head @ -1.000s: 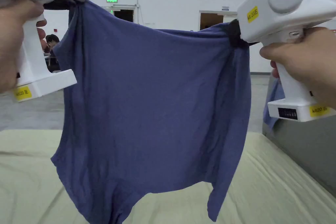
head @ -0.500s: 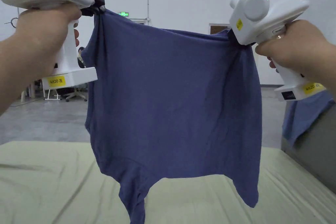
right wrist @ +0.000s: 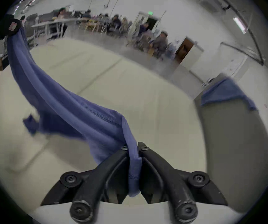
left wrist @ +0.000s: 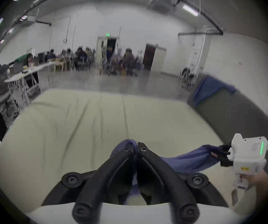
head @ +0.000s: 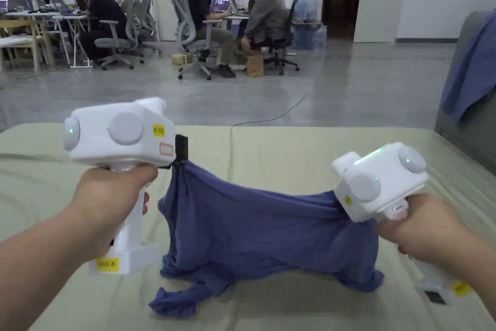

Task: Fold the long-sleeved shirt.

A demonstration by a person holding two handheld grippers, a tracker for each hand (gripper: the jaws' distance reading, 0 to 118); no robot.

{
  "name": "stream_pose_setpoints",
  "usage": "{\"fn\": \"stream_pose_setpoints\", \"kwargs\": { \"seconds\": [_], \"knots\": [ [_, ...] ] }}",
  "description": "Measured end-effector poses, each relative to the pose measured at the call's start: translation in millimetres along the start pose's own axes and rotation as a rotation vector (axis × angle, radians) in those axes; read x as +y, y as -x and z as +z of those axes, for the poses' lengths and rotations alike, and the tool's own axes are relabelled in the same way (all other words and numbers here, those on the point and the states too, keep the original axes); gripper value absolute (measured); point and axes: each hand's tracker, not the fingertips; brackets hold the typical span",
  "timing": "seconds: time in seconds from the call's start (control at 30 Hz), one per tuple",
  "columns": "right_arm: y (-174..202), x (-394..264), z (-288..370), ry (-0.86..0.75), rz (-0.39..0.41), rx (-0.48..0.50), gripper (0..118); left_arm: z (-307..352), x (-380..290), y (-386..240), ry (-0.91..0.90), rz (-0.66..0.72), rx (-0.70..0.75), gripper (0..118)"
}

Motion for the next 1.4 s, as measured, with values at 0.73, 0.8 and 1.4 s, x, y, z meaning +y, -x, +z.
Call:
{"fn": "stream_pose_setpoints", "kwargs": {
  "seconds": [0.73,0.8,1.4],
  "knots": [
    [128,-332,236,0.053,0.018,0.207,2,307,-306,-10,0.379,-0.097,-0.212,0],
    [139,-349,237,0.100,0.021,0.235,2,311,-327,-10,0.406,-0.099,-0.213,0],
    [175,-381,164,0.386,-0.003,0.295,26,225,-443,22,0.663,0.098,-0.133,4]
  ]
}}
